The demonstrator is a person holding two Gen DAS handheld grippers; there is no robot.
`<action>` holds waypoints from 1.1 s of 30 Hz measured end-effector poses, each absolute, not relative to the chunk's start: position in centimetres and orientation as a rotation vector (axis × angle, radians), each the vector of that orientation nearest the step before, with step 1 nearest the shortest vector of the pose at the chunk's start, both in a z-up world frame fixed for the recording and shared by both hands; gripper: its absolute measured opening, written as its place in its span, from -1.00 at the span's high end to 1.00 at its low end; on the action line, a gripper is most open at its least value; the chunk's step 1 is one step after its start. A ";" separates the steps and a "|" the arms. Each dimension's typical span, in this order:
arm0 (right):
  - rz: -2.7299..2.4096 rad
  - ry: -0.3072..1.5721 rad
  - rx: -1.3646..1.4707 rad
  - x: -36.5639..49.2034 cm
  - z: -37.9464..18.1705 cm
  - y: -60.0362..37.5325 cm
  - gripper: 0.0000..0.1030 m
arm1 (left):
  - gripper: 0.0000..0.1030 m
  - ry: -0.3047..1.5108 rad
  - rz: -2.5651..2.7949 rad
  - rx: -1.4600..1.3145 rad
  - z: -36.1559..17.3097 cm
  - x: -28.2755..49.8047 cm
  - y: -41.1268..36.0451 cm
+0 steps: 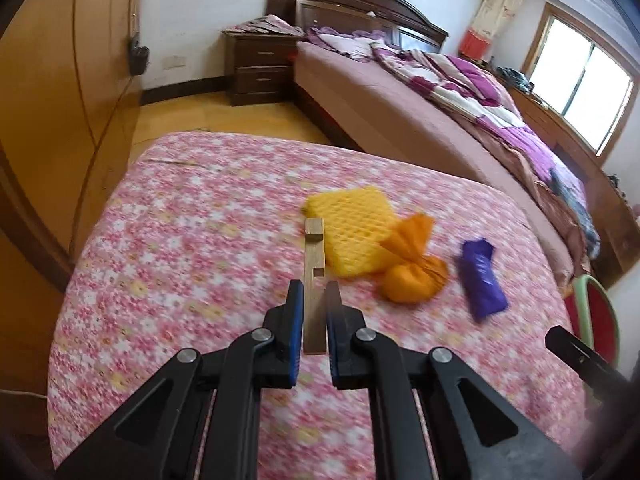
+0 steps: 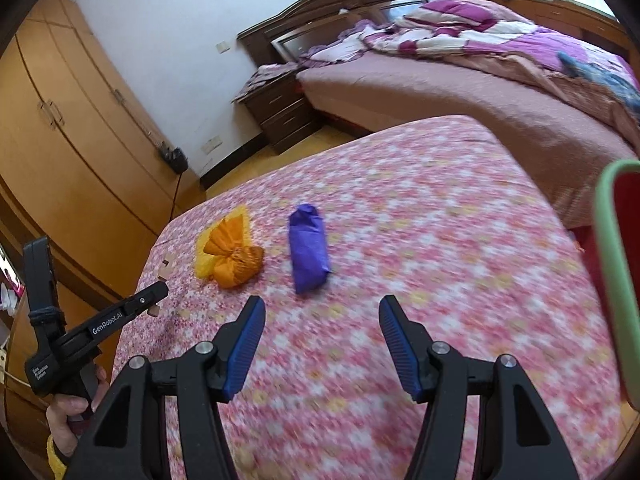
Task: Collect trash
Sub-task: 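Close right gripper on the purple plastic bag while left gripper holds the stick, then carry the wooden stick and purple bag over the red bucket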
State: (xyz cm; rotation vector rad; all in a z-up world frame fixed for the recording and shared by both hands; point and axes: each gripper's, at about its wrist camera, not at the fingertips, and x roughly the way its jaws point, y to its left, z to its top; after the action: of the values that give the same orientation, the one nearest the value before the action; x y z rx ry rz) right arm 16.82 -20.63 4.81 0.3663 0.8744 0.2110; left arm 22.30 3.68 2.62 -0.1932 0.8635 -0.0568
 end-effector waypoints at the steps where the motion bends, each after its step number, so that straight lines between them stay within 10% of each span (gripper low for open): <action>1: 0.215 0.878 0.358 17.3 4.6 -20.3 -0.21 | 0.81 0.860 -0.053 -0.192 2.5 22.5 3.6; 20: 0.202 0.888 0.296 20.4 1.6 -17.4 0.71 | 0.81 0.874 -0.082 -0.215 0.5 23.4 2.2; 33: 0.198 0.736 0.361 13.1 6.7 -20.7 0.76 | 0.81 0.822 -0.182 -0.223 4.2 20.1 0.1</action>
State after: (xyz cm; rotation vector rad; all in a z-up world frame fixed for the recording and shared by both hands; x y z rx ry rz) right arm 13.12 -20.71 6.71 0.3614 0.7356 0.1977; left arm 20.10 0.05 4.23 -0.2229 0.8224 -0.1820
